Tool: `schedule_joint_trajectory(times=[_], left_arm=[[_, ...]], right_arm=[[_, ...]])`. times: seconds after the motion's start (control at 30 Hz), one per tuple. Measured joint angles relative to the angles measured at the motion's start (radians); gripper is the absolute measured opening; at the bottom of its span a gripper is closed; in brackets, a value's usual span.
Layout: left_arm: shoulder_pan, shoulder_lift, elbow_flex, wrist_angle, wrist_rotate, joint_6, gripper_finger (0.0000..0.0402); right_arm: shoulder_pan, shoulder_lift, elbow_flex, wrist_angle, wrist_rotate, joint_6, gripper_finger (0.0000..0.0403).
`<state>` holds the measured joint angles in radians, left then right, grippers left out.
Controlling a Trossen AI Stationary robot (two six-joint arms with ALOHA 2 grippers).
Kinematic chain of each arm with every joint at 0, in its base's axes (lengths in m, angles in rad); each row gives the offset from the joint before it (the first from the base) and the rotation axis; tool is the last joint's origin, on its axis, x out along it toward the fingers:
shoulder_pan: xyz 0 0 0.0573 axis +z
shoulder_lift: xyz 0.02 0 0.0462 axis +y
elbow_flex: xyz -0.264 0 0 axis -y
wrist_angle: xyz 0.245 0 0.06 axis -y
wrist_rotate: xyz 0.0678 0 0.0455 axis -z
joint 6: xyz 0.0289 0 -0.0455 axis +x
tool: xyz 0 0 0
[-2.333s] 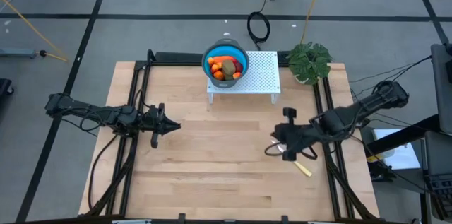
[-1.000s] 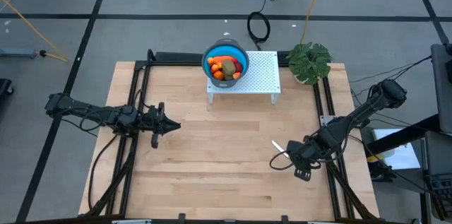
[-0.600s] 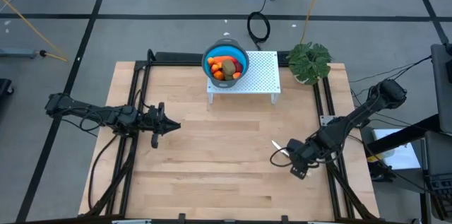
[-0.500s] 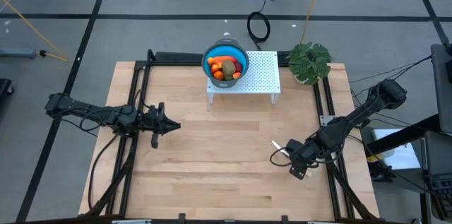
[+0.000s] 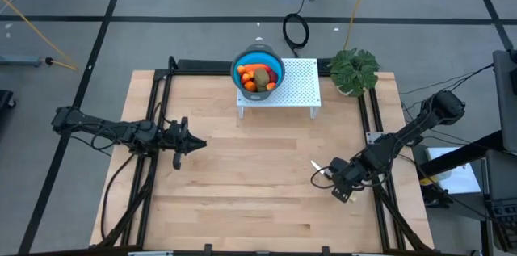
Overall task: Pick & Place Fruit
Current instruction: Put the knife on the shelf
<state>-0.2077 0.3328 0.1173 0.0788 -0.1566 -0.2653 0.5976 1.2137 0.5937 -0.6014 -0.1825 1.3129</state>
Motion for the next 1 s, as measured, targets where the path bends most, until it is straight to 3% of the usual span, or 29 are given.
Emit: schedule_joint_trajectory(times=[0.77, 1.0], left_arm=[[0.000, 0.000, 0.000, 0.000, 0.000, -0.004, 0.0021], [0.000, 0.000, 0.000, 0.000, 0.000, -0.002, 0.0021]], right_arm=[[0.000, -0.002, -0.059, 0.062, 0.044, 0.014, 0.0170], [0.000, -0.001, -0.061, 0.055, 0.050, 0.018, 0.0124]])
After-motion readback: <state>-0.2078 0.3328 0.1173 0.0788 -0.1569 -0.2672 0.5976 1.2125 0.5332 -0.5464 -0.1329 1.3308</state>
